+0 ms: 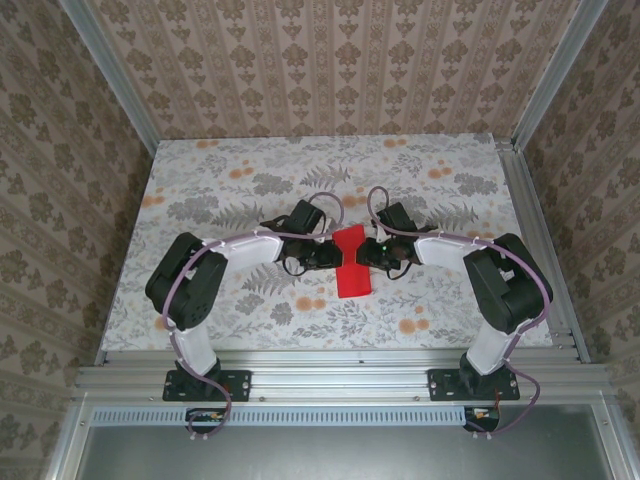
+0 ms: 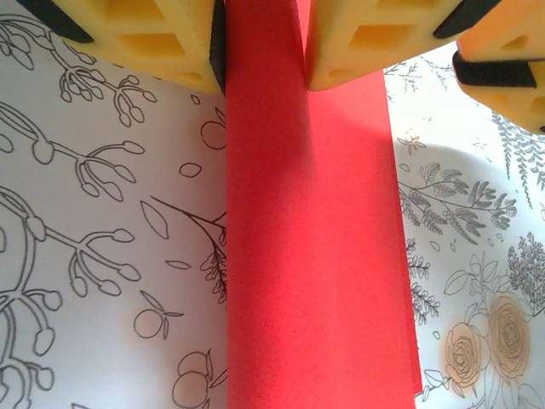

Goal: Fold a paper plane with a square sheet of paper (pick it up from the middle)
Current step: Hold the square sheet of paper at the center of the table.

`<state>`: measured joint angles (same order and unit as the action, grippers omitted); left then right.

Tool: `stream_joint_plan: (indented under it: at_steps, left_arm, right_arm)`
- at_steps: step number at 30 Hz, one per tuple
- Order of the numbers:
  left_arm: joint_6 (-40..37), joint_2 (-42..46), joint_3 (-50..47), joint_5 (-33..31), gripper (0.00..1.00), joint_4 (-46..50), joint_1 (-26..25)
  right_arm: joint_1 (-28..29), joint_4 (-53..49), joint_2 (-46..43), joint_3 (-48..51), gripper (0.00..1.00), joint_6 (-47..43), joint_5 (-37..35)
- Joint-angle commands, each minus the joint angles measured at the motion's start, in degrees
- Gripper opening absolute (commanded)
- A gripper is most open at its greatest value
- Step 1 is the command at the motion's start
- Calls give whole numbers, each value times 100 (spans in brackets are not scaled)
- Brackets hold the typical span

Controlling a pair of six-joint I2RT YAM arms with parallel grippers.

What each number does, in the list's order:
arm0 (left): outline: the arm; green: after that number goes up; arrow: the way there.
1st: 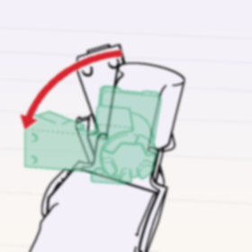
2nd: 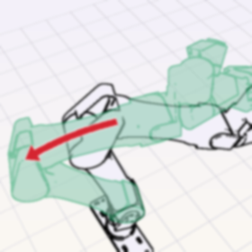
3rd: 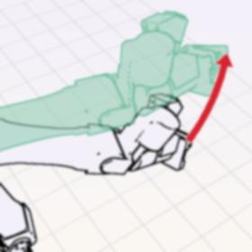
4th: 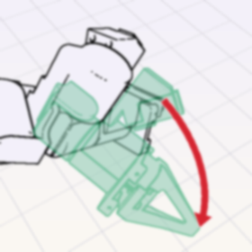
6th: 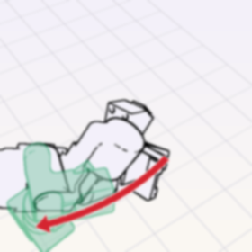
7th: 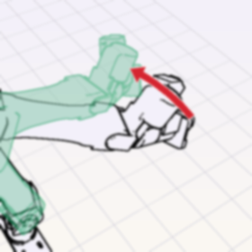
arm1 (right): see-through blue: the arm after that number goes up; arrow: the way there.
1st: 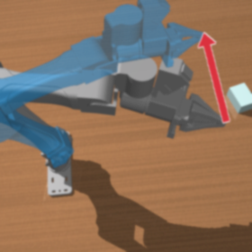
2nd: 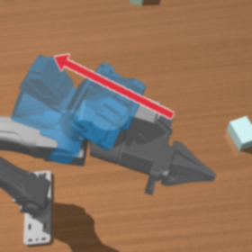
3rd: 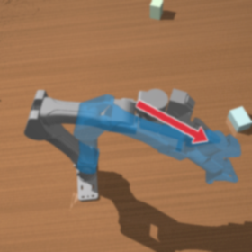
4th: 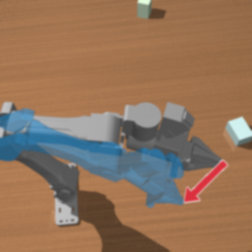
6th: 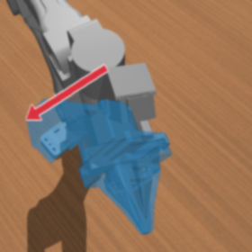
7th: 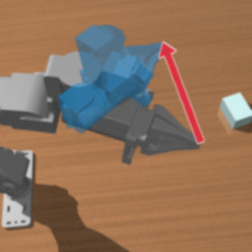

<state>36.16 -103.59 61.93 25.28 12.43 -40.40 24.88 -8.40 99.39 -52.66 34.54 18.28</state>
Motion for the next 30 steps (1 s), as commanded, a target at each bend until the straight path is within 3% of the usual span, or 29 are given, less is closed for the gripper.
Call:
stream_joint_plan:
  at_steps: [1,30]
  left_arm:
    - [-155,172,55,39,20,194,63]
    - [-215,208,126,20,20,283,344]
  right_arm:
    - [-43,1,120,90,32,-97,201]
    - [-34,-327,264,9,35,-571,81]
